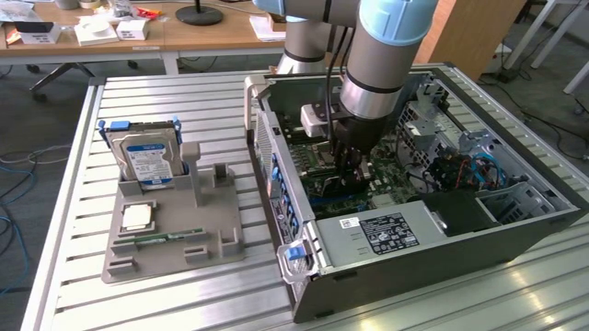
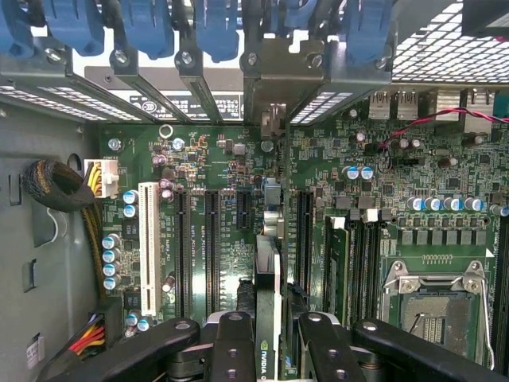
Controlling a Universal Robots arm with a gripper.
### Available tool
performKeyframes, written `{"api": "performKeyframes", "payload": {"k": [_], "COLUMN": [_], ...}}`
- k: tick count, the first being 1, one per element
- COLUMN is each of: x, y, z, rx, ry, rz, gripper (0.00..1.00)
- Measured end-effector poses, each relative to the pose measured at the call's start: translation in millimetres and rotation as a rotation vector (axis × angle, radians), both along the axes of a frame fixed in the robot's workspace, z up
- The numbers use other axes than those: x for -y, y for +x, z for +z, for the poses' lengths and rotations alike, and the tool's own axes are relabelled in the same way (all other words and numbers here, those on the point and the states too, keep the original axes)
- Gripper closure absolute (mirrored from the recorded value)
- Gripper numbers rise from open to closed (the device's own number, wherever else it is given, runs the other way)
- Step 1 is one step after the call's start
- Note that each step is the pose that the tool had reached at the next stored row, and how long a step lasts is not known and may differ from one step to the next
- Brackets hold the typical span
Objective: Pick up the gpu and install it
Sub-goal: 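Insert the gpu into the slot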
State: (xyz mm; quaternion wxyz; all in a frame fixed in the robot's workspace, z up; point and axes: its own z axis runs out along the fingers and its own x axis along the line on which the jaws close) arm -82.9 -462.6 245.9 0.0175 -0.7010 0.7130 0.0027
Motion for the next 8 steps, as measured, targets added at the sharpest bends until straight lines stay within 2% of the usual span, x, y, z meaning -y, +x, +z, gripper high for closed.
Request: {"api": "performKeyframes", "payload": {"k": [8], "x": [0.0], "y": [-0.1], "z": [-1.7], "rx": [0.0], "ry": [0.0001], "rz": [0.0], "gripper": [0.74]}}
